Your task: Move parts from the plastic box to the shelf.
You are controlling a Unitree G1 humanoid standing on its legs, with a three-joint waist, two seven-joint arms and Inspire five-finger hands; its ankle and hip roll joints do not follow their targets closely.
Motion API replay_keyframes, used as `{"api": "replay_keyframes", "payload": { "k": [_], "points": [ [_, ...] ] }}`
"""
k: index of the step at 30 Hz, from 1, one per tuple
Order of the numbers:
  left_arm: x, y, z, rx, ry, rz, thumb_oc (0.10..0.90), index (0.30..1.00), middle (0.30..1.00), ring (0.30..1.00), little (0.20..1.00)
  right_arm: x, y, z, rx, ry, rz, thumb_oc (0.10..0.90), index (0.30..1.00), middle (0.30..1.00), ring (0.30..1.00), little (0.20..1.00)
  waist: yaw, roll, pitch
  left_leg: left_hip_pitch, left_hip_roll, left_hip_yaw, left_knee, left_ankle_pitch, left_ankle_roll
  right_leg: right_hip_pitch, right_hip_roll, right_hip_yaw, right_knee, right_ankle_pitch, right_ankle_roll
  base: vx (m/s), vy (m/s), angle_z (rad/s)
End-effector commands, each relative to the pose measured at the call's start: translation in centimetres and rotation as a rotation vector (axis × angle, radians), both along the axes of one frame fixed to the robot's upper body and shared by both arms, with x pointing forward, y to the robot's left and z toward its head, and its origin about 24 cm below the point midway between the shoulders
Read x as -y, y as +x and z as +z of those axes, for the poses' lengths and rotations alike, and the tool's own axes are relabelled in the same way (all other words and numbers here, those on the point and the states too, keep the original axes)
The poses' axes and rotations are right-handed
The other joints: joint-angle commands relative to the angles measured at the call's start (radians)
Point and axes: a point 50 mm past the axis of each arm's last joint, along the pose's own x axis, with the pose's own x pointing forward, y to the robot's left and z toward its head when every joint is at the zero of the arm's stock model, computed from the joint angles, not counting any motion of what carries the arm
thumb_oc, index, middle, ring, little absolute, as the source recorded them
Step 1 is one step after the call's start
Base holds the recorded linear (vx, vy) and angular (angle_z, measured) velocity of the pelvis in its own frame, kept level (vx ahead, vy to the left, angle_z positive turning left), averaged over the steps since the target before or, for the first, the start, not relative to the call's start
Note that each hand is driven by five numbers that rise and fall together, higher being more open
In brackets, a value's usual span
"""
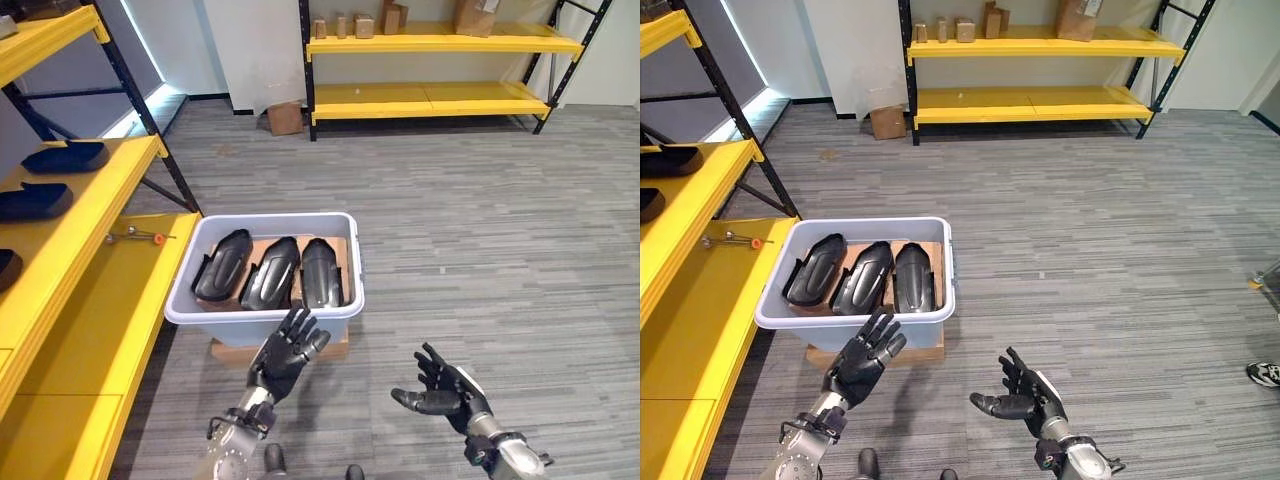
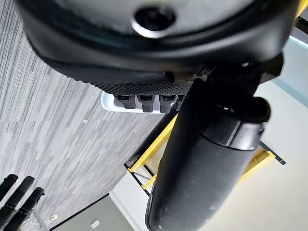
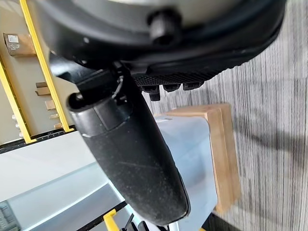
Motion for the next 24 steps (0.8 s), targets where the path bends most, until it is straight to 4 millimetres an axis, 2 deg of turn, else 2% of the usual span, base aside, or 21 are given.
{"api": "replay_keyframes", "payload": {
  "k": [1, 2, 4, 5, 8, 11, 14, 16, 19, 21, 22, 23, 24],
  "points": [
    [-0.2, 1.6, 3.1, 0.204, -0.012, -0.032, 0.9, 1.0, 1.0, 1.0, 1.0, 0.9, 2.4, 3.7, 0.222, -0.04, 0.058, 0.9, 1.0, 1.0, 1.0, 1.0, -0.014, 0.012, -0.019, 0.057, 0.009, 0.084, 0.003, 0.11, 0.006, 0.003, -0.067, 0.017, -0.022, -0.013, 0.118, 0.09, 0.284, -0.34],
    [-0.1, 1.5, 3.0, 0.209, -0.008, -0.045, 0.9, 1.0, 1.0, 1.0, 1.0, 1.2, 2.3, 4.1, 0.229, -0.05, 0.08, 0.9, 1.0, 1.0, 1.0, 1.0, -0.025, 0.018, -0.014, 0.058, 0.028, 0.108, -0.005, 0.113, 0.001, 0.003, -0.077, 0.014, -0.018, -0.018, 0.122, 0.11, 0.395, -0.2],
    [0.1, 1.3, 2.8, 0.214, -0.003, -0.051, 0.9, 1.0, 1.0, 1.0, 1.0, 1.3, 2.1, 4.3, 0.23, -0.056, 0.1, 0.9, 1.0, 1.0, 1.0, 1.0, -0.035, 0.024, -0.014, 0.071, 0.026, 0.132, -0.017, 0.093, 0.001, 0.001, -0.094, 0.009, -0.019, -0.016, 0.132, 0.13, 0.476, 0.01],
    [0.1, 1.3, 2.8, 0.22, 0.011, -0.056, 0.9, 1.0, 1.0, 1.0, 1.0, 1.3, 1.9, 4.2, 0.225, -0.056, 0.111, 0.9, 1.0, 1.0, 1.0, 1.0, -0.039, 0.03, -0.019, 0.085, 0.004, 0.134, -0.021, 0.059, 0.005, -0.003, -0.115, 0.009, -0.019, -0.009, 0.147, 0.14, 0.476, 0.06],
    [0.0, 1.4, 2.7, 0.214, 0.022, -0.058, 0.9, 1.0, 1.0, 1.0, 1.0, 1.3, 1.8, 4.1, 0.223, -0.047, 0.11, 0.9, 1.0, 1.0, 1.0, 1.0, -0.04, 0.031, -0.024, 0.102, -0.022, 0.14, -0.016, 0.032, 0.013, -0.005, -0.14, 0.005, -0.019, 0.001, 0.166, 0.13, 0.362, -0.02],
    [-0.1, 1.4, 2.6, 0.207, 0.064, -0.096, 0.9, 1.0, 1.0, 1.0, 1.0, 0.6, 2.1, 4.0, 0.228, -0.022, 0.089, 0.9, 1.0, 1.0, 1.0, 1.0, -0.027, 0.023, -0.034, 0.117, -0.073, 0.135, -0.004, -0.012, 0.04, -0.014, -0.18, 0.004, -0.008, 0.019, 0.202, 0.15, 0.375, 0.04],
    [0.2, 1.4, 2.3, 0.183, 0.09, -0.135, 0.9, 1.0, 1.0, 1.0, 1.0, 0.1, 2.3, 4.1, 0.232, -0.01, 0.073, 0.9, 1.0, 1.0, 1.0, 1.0, -0.02, 0.016, -0.037, 0.111, -0.1, 0.137, 0.011, -0.034, 0.063, -0.021, -0.201, 0.0, 0.015, 0.017, 0.216, 0.12, 0.314, 0.13],
    [0.0, 1.5, 2.2, 0.172, 0.106, -0.14, 0.9, 1.0, 1.0, 1.0, 1.0, -0.5, 2.7, 4.3, 0.251, -0.007, 0.063, 0.9, 1.0, 1.0, 1.0, 1.0, -0.011, 0.017, -0.033, 0.105, -0.139, 0.153, 0.034, -0.058, 0.104, -0.055, -0.225, -0.021, 0.1, 0.017, 0.227, 0.1, 0.396, 0.13],
    [-0.3, 1.7, 2.3, 0.184, 0.111, -0.147, 0.9, 1.0, 1.0, 1.0, 1.0, -1.1, 3.1, 4.4, 0.261, 0.005, 0.061, 0.9, 1.0, 1.0, 1.0, 1.0, -0.007, 0.021, -0.027, 0.111, -0.154, 0.173, 0.039, -0.068, 0.123, -0.094, -0.242, -0.042, 0.177, 0.047, 0.23, 0.03, 0.209, -0.02],
    [-0.6, 1.8, 2.4, 0.196, 0.12, -0.147, 0.9, 1.0, 1.0, 1.0, 1.0, -2.0, 3.5, 4.4, 0.263, 0.008, 0.084, 0.9, 1.0, 1.0, 1.0, 1.0, 0.005, 0.025, -0.013, 0.126, -0.157, 0.225, 0.038, -0.08, 0.137, -0.133, -0.279, -0.098, 0.261, 0.099, 0.238, 0.03, 0.205, -0.16],
    [-0.7, 1.8, 2.5, 0.197, 0.121, -0.148, 0.9, 1.0, 1.0, 1.0, 1.0, -2.0, 3.5, 4.4, 0.263, 0.008, 0.087, 0.9, 1.0, 1.0, 1.0, 1.0, 0.007, 0.025, -0.011, 0.128, -0.157, 0.231, 0.037, -0.081, 0.138, -0.136, -0.282, -0.102, 0.267, 0.103, 0.239, 0.07, 0.173, -0.47],
    [-1.0, 1.8, 2.8, 0.205, 0.14, -0.135, 0.9, 1.0, 1.0, 1.0, 1.0, -2.8, 3.6, 4.2, 0.265, 0.023, 0.113, 0.9, 1.0, 1.0, 1.0, 1.0, 0.021, 0.02, 0.003, 0.156, -0.157, 0.286, 0.036, -0.105, 0.139, -0.144, -0.29, -0.172, 0.325, 0.089, 0.258, 0.07, 0.107, -0.67],
    [-1.0, 1.9, 2.9, 0.206, 0.142, -0.133, 0.9, 1.0, 1.0, 1.0, 1.0, -2.9, 3.7, 4.2, 0.264, 0.023, 0.111, 0.9, 1.0, 1.0, 1.0, 1.0, 0.022, 0.019, 0.005, 0.157, -0.156, 0.293, 0.037, -0.107, 0.14, -0.145, -0.284, -0.179, 0.324, 0.083, 0.258, 0.09, 0.087, -0.92]
  ]
}}
